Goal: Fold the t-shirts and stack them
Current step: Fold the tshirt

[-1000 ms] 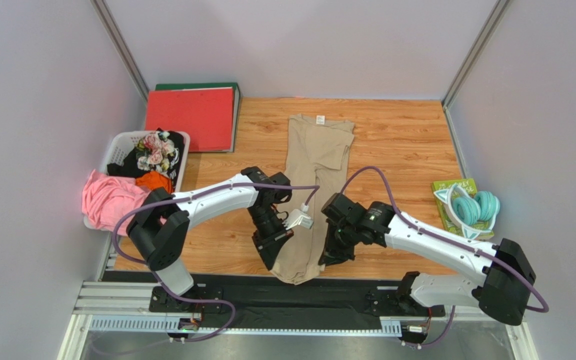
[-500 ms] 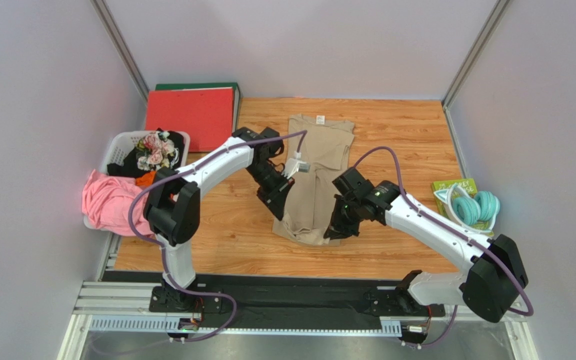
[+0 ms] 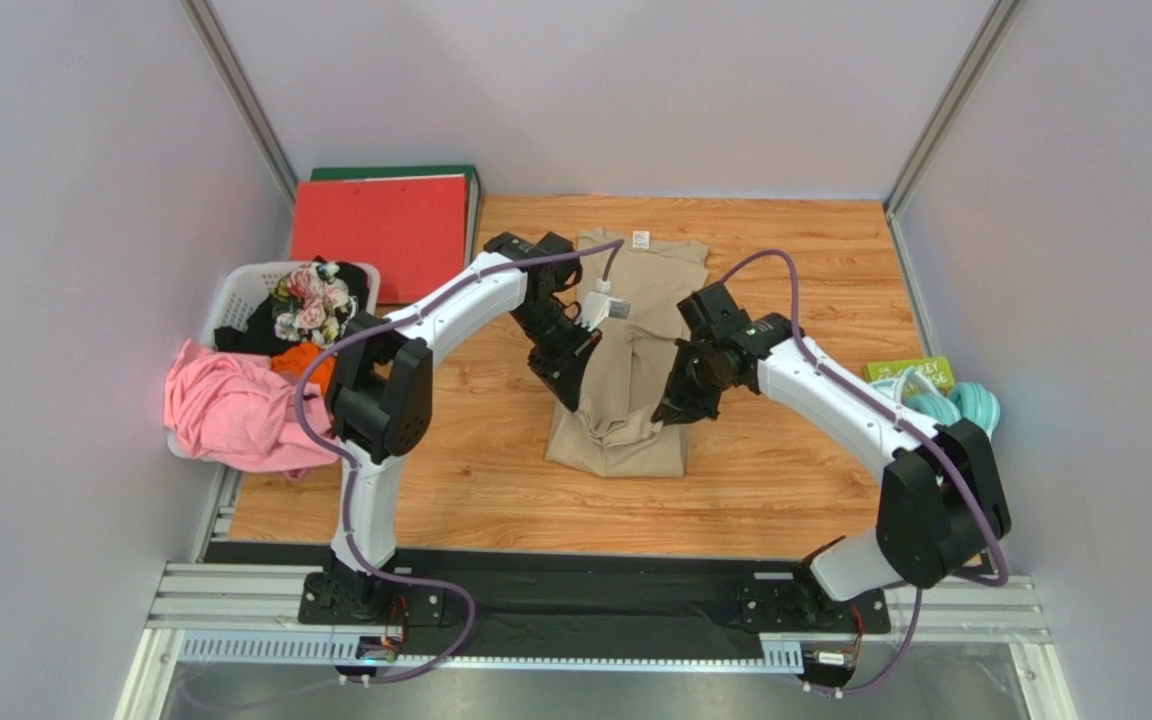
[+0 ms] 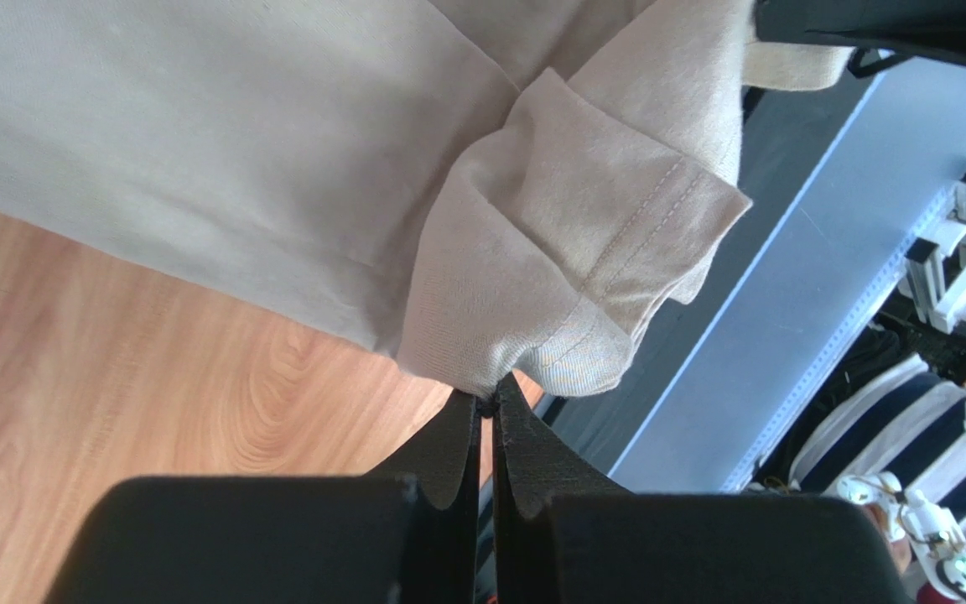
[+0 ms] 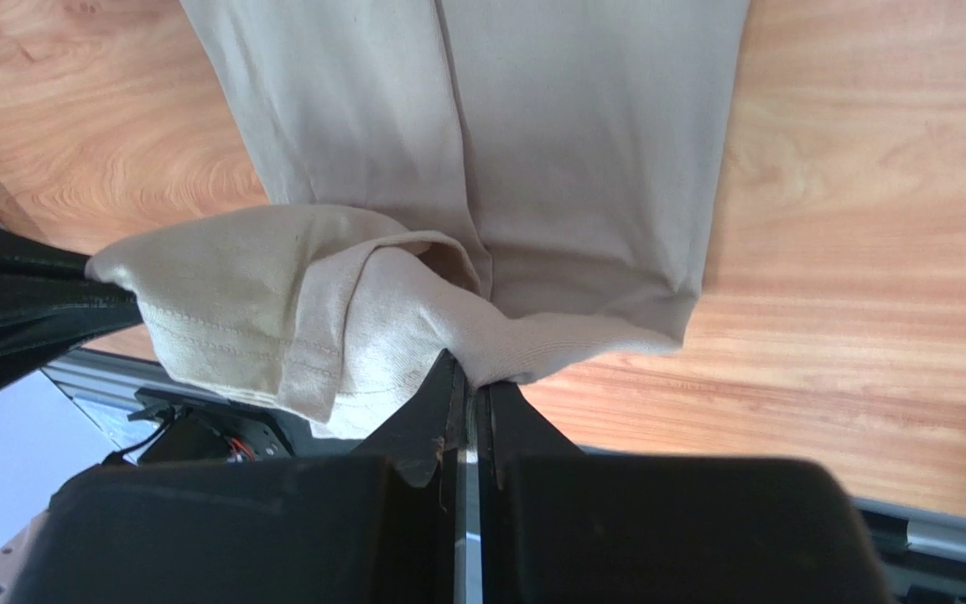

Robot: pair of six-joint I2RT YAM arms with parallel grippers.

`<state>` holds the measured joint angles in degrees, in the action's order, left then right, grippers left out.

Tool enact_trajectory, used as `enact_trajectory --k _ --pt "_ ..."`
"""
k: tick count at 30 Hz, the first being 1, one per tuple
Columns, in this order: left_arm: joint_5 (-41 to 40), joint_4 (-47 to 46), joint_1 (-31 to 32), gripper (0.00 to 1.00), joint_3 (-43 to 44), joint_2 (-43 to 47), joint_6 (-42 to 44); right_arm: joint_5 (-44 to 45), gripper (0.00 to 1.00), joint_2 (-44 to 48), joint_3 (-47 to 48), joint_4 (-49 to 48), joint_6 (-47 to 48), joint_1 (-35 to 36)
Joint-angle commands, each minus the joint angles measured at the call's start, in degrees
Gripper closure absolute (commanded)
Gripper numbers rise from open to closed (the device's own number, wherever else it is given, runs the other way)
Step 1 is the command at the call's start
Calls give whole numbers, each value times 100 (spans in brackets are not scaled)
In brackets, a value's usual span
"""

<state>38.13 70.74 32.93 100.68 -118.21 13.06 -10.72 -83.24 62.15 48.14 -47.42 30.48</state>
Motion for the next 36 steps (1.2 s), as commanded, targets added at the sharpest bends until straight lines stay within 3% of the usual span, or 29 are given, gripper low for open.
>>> enact_trajectory --k 1,21,32,36 --pt "-156 10 -102 98 512 -184 -181 -132 100 -359 411 -454 347 -217" --pt "-623 -34 -427 99 2130 -1520 -559 -413 100 -2169 1704 -806 699 -1035" --pt "-974 -121 -559 99 2553 -1766 -585 -369 100 -2231 1572 -824 778 -1281" --pt "-1132 -245 -647 98 2666 -1810 -664 -325 94 -2319 1730 -797 813 -1430"
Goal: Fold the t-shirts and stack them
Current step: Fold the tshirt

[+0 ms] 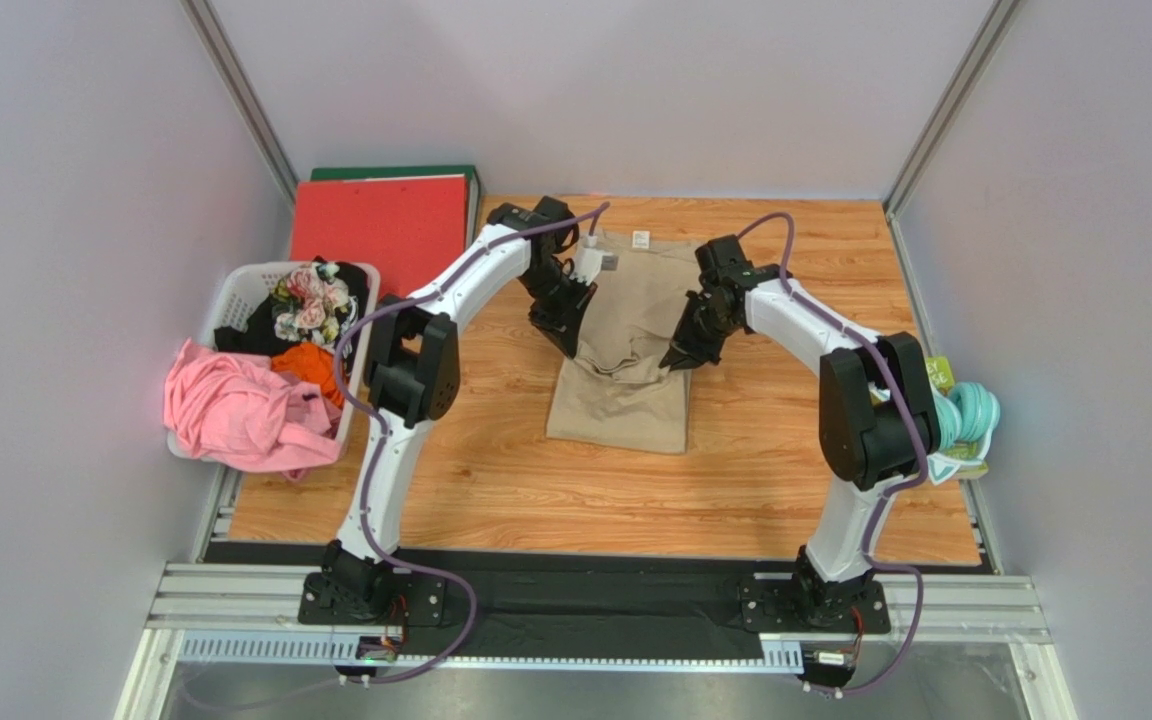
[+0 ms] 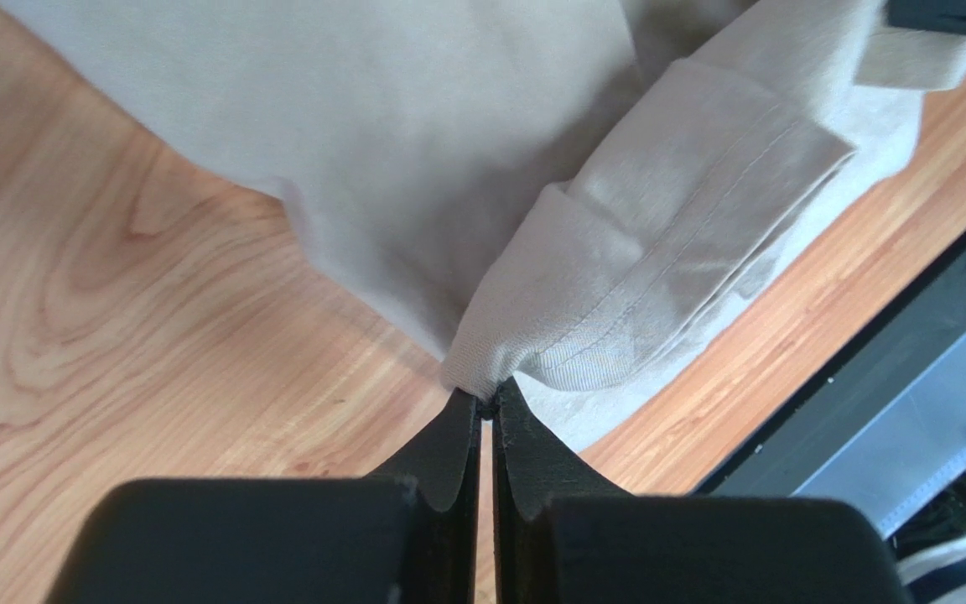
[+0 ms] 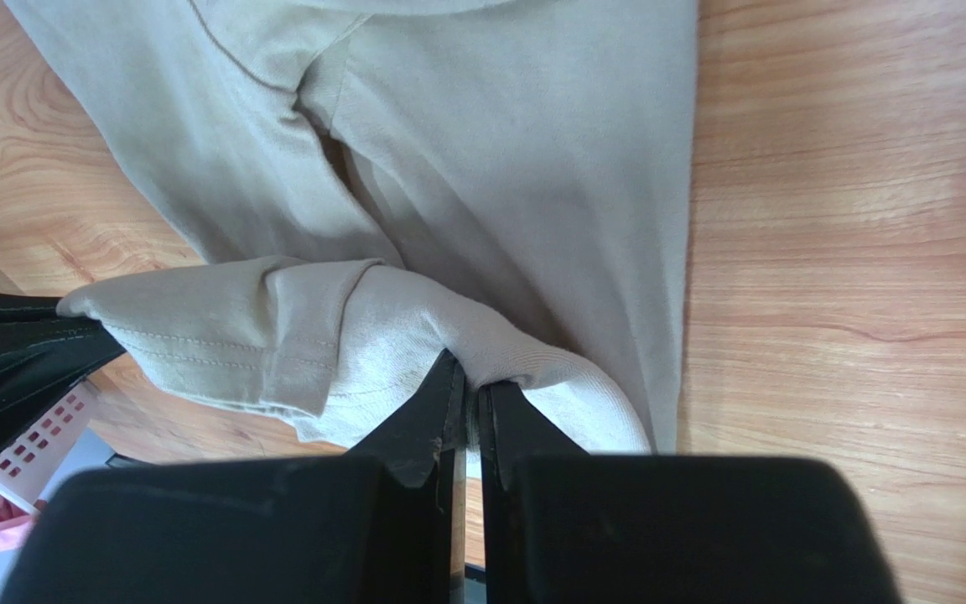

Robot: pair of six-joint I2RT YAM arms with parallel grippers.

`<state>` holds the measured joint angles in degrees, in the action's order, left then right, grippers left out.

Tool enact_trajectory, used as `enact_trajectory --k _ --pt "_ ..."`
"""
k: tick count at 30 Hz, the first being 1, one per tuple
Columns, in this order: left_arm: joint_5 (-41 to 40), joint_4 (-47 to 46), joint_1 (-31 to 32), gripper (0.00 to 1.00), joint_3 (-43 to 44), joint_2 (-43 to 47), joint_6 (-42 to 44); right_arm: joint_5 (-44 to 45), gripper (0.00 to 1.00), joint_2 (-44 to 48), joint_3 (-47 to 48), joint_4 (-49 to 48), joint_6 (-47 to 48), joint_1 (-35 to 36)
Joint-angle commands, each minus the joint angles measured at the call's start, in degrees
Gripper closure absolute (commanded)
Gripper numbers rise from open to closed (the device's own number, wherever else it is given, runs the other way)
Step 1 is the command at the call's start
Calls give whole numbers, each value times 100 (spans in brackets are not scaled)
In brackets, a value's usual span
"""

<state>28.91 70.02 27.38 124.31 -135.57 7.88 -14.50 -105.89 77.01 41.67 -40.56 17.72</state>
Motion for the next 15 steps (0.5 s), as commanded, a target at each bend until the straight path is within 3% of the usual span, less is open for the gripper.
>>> enact_trajectory --k 1,3,4,7,10,15 --pt "-245 -181 -109 95 356 -84 -172 35 92 -98 296 -133 144 -198" --pt "-254 -120 -153 89 627 -180 -208 18 85 -239 481 -54 162 -233" --pt "-245 -77 -171 76 716 -215 -234 26 71 -300 534 -28 179 -225" --pt "-315 -32 -171 54 902 -190 -234 -17 52 -573 823 122 206 -225" --pt "-377 -120 -171 41 893 -32 -208 -88 44 -898 1157 324 276 -233" --pt "-587 -129 -224 27 911 223 -103 228 42 -1109 1789 754 443 -268"
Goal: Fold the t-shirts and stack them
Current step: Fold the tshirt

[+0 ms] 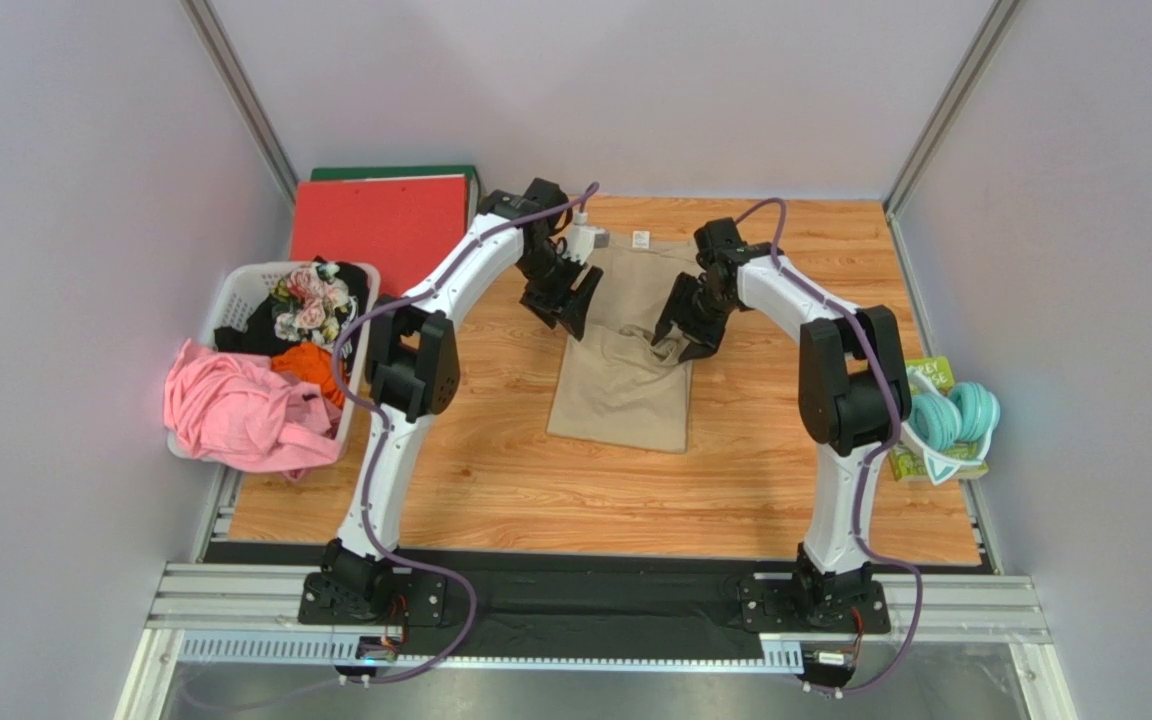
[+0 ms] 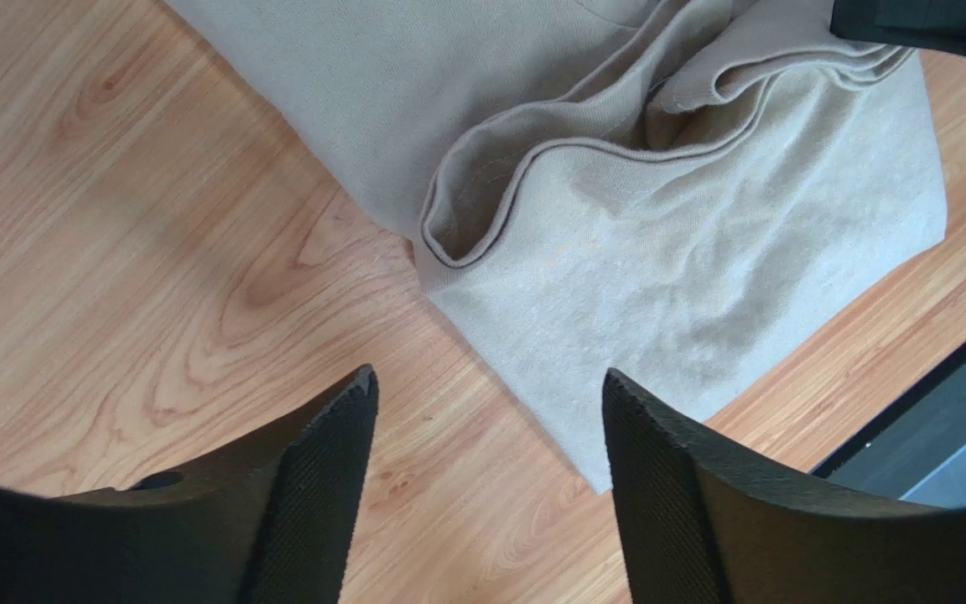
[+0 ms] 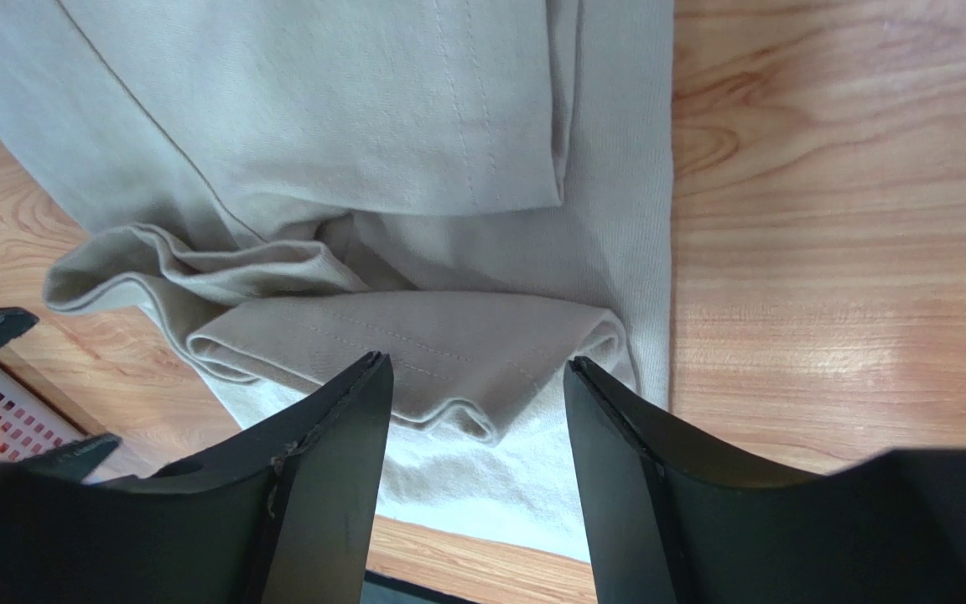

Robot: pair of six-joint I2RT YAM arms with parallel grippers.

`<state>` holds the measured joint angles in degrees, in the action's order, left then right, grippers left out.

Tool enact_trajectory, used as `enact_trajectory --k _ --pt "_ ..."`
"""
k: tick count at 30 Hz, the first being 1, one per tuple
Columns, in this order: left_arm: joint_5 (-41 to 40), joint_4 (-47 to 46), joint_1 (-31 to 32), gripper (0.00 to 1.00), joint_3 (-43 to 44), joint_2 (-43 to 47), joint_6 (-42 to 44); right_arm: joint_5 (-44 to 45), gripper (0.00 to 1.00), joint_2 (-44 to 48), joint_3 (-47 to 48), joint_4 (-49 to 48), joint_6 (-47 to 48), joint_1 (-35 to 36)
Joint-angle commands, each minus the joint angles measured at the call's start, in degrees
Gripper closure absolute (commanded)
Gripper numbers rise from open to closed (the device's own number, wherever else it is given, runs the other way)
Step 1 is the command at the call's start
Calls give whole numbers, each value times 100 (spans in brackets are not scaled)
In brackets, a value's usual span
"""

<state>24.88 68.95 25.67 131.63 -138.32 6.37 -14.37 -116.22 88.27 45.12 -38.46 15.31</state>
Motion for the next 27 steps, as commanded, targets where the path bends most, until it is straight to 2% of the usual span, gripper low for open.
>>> enact_trajectory --k 1,5,7,9,14,15,18,19,22,27 --pt "-203 -22 -71 25 178 612 48 450 41 -76 1066 540 260 -63" --pt "59 223 -124 22 170 885 101 953 41 3 1938 1137 409 -388" --pt "428 355 -115 21 -31 1113 119 1425 41 38 2316 1384 532 -432" --pt "709 356 -71 20 -513 1315 206 1428 41 82 2564 1639 585 -450" --pt "1307 119 201 20 -1761 1993 373 217 42 643 1547 1237 638 -179" --pt "1482 84 254 20 -1929 2054 435 -2 41 749 926 1044 612 -125" --pt "1415 -179 447 21 -2414 2160 611 -1327 41 856 19 131 497 -28" --pt "1475 -180 456 21 -2432 2091 654 -2141 41 786 -116 -133 436 -11" --pt "1677 -284 430 23 -2519 2002 672 -3286 41 269 -249 -995 102 -11" --pt "1712 -391 316 23 -2739 2142 725 -4633 41 -523 -21 -2453 -747 42"
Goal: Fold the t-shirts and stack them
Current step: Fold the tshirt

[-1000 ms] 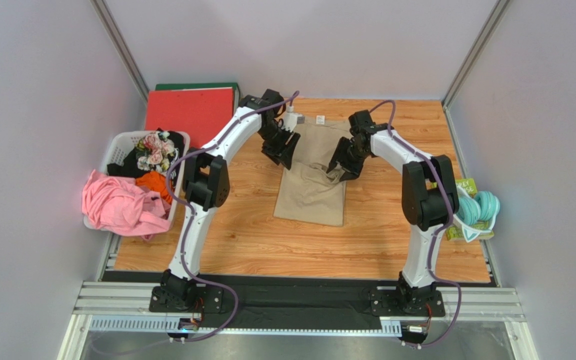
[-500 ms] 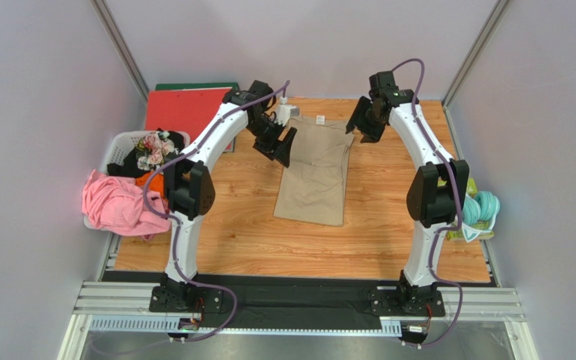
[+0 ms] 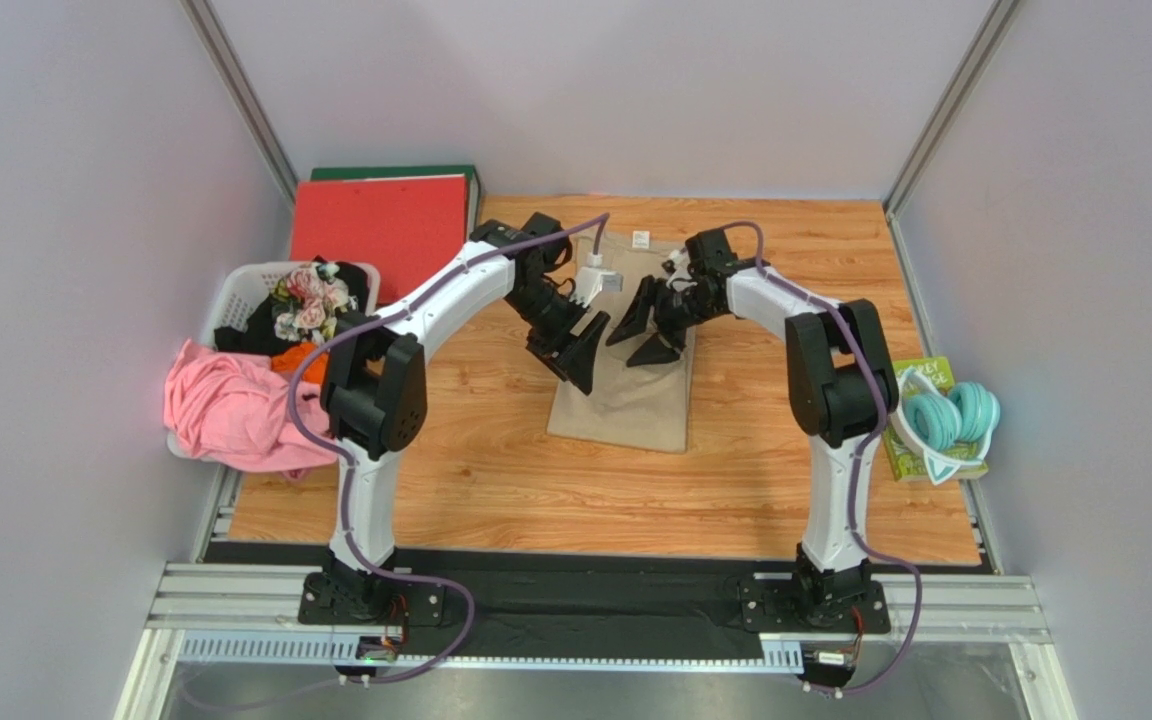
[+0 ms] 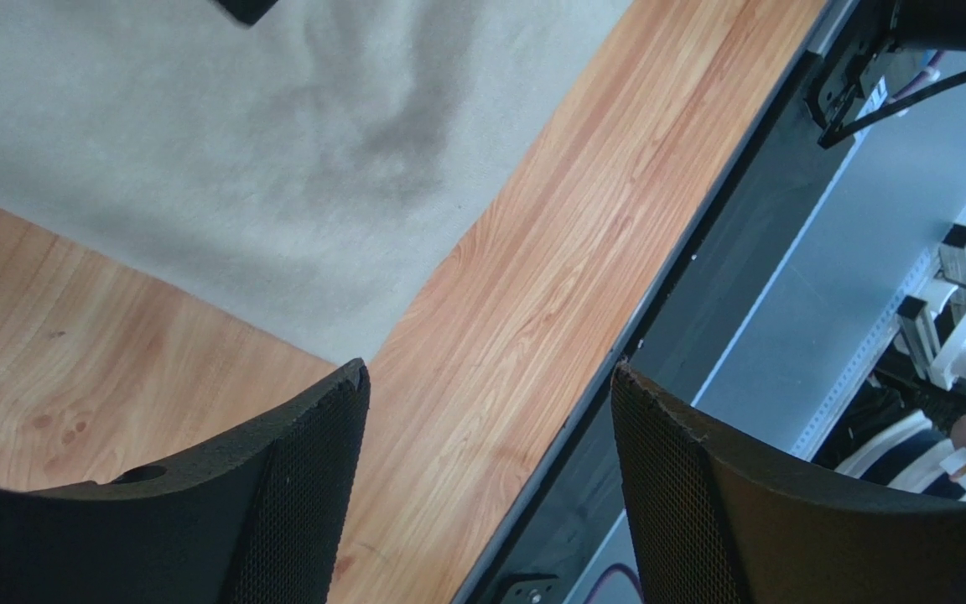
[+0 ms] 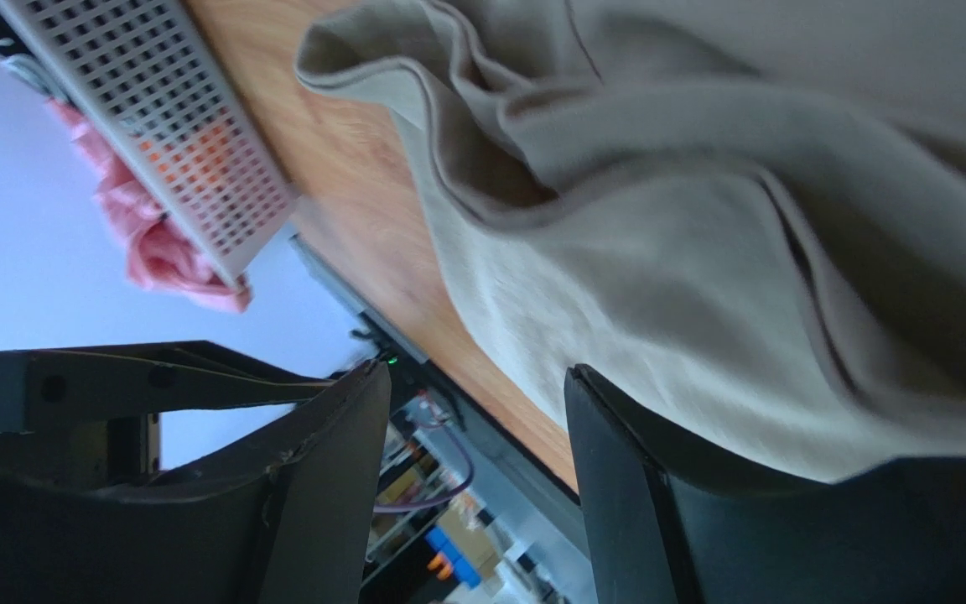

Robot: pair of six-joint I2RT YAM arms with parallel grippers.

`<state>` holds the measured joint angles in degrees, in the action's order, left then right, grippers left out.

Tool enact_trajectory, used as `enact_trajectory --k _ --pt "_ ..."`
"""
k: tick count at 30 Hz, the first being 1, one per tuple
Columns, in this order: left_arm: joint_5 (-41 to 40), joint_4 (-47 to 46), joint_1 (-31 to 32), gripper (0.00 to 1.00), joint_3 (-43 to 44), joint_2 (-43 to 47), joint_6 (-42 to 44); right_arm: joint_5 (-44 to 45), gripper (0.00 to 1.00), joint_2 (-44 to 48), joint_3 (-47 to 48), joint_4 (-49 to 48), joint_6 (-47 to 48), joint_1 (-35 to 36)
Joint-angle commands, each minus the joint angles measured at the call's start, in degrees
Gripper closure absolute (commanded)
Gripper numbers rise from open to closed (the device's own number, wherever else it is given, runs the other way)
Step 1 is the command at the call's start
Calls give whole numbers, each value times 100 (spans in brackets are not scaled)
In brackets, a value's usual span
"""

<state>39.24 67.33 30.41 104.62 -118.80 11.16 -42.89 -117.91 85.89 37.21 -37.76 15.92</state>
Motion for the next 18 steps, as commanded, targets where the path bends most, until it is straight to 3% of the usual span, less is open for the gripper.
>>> enact_trajectory --k 1,8,12,18 --pt "277 -238 -211 23 -47 217 247 -1853 41 -565 331 -2039 -960 -19" --pt "207 -185 -343 24 -257 489 369 -1644 41 -1559 1254 -1657 -751 -89" --pt "189 -212 -352 24 -460 735 457 -1232 41 -1823 1246 -1420 -593 -221" --pt "84 -212 -361 24 -653 938 519 -580 41 -2008 1650 -496 303 -291"
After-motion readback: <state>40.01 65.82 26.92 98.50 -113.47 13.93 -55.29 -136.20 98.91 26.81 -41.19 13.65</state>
